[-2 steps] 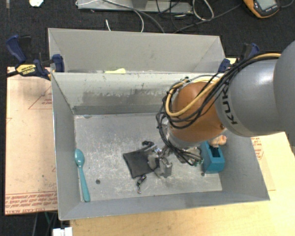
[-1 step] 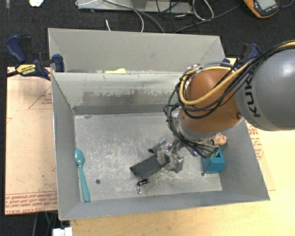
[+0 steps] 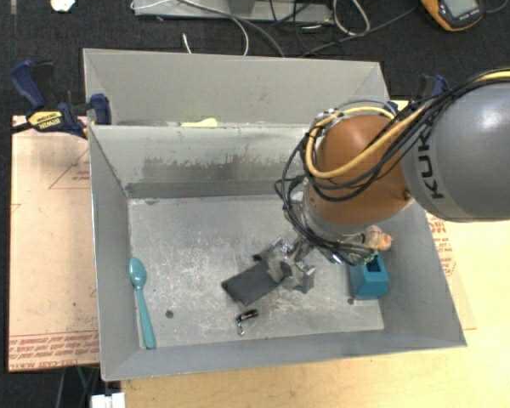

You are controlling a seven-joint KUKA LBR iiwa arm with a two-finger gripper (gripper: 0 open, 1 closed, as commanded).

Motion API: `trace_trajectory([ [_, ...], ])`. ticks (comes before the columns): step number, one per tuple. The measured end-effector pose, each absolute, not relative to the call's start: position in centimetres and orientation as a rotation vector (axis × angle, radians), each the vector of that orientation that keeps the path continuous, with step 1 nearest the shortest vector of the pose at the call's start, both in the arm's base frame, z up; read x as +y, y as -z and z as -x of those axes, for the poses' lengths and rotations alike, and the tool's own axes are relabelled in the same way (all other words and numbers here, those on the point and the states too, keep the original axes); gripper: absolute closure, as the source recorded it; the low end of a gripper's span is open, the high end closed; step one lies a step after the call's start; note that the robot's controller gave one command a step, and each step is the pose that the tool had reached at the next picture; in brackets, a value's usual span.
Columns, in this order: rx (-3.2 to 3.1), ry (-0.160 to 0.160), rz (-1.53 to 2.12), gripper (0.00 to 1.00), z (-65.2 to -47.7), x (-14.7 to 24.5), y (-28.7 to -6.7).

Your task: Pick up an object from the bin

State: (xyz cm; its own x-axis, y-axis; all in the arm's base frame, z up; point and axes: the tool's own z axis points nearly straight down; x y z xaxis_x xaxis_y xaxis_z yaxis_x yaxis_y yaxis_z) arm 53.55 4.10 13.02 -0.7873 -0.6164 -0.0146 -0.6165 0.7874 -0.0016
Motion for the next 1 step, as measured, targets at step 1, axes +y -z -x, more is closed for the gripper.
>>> trace_trajectory([
  [1,2.849,-0.008,1.304,1.0,-53.19,3.71,-18.88],
])
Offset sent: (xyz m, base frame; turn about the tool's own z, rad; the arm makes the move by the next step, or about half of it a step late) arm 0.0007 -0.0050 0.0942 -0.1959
